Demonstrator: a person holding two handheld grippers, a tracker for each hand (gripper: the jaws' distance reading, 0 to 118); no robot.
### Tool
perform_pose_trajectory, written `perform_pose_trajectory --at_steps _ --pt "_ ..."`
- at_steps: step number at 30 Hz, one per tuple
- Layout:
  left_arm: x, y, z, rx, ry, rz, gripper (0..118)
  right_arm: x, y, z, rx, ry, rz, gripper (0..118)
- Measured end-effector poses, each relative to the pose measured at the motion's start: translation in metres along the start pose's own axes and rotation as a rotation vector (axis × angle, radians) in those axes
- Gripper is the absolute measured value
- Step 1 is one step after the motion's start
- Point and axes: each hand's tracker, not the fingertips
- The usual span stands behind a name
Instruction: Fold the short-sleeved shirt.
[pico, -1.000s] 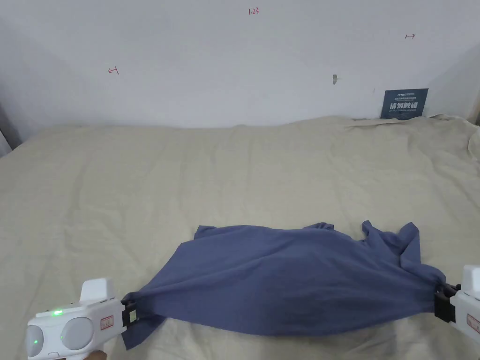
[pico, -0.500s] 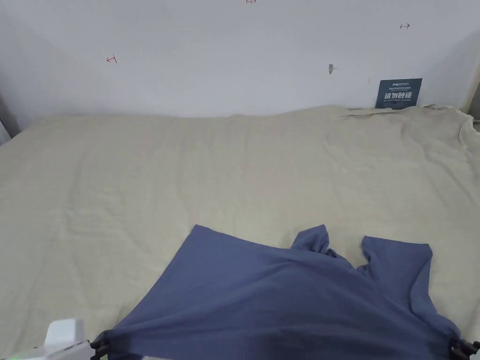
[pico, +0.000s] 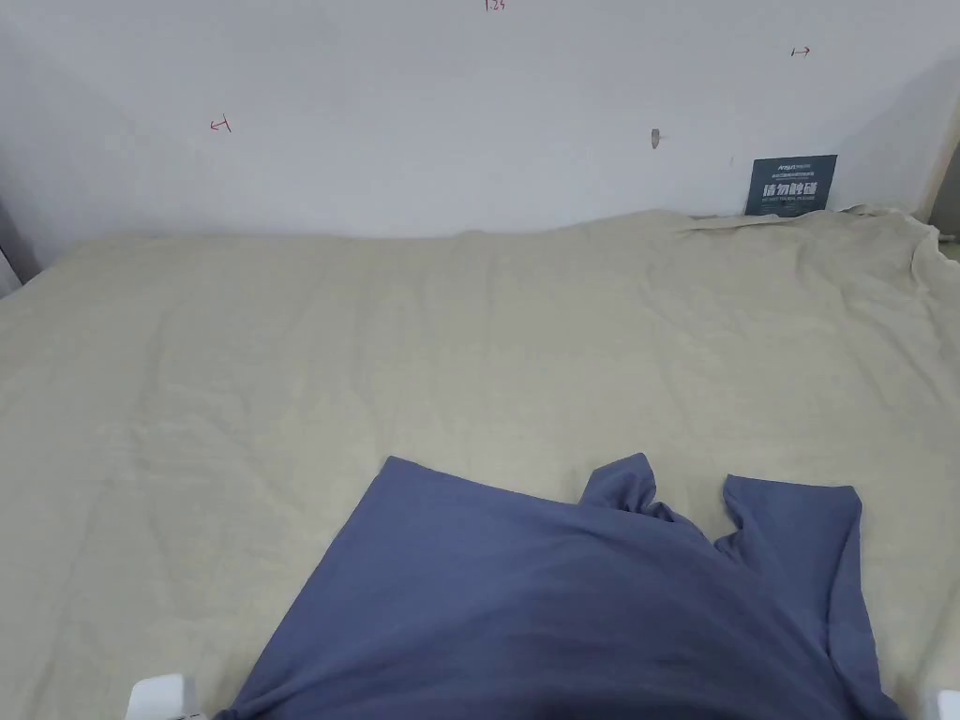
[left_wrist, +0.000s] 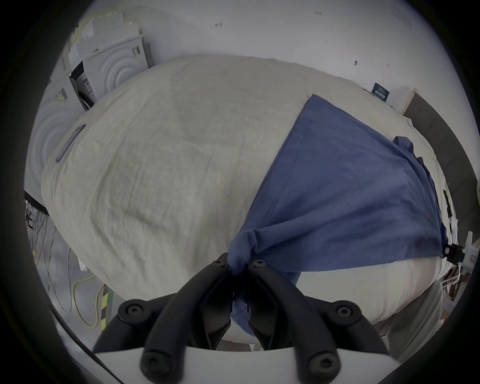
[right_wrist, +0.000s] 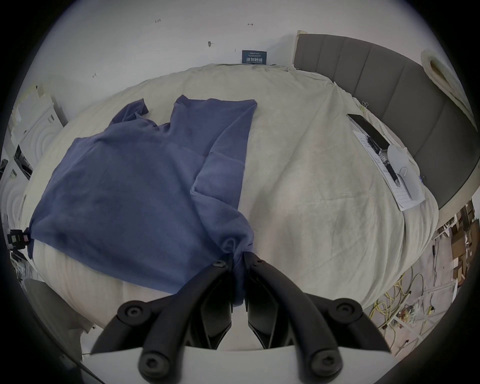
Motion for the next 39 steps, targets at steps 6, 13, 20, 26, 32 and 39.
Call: perform_pose_trajectory --at_steps 6,13,20,26,32,39 --pt "0.018 0.006 0.027 0.022 0.04 -0.041 114 -0.012 0.015 0.037 0.057 0.036 -0.011 97" --pt "0.029 0.046 0.065 0.231 -0.022 -0.066 118 -0.019 0.056 0.106 0.314 0.067 -0.011 101" --pt "0.069 0.086 0.128 0.476 -0.111 -0.136 118 -0.034 0.09 0.165 0.555 0.058 -0.013 101" --pt "0.097 0.096 0.138 0.669 -0.133 -0.166 116 -0.046 0.096 0.183 0.661 0.026 -0.013 100" --pt "0.109 0.09 0.136 0.757 -0.188 -0.168 57 -0.056 0.09 0.191 0.725 0.007 -0.012 45" --pt "0.107 0.091 0.137 0.77 -0.237 -0.142 0 -0.056 0.091 0.197 0.788 -0.022 0.008 1"
